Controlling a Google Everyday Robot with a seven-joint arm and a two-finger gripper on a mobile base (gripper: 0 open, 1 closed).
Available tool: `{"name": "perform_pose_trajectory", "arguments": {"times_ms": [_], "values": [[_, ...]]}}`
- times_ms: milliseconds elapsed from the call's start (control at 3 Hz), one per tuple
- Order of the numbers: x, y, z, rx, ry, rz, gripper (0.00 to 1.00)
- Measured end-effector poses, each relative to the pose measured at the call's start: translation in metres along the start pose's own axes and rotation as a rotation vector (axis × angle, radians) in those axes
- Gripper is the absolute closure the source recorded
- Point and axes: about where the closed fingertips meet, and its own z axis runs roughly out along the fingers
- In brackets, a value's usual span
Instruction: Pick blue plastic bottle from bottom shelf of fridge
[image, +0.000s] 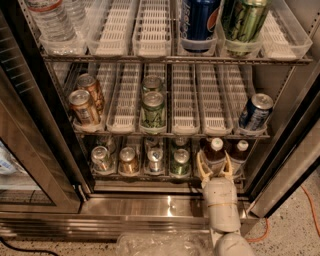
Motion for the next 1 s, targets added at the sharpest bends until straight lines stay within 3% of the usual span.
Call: {"name": "perform_pose_trajectory", "arguments": {"times_ms": [333, 1000], "values": [[-0.0067, 0.0004, -0.0135, -0.057, 0.014, -0.015, 1.0], [-0.0025, 0.0009, -0.016, -0.062, 0.016, -0.016, 1.0]]}}
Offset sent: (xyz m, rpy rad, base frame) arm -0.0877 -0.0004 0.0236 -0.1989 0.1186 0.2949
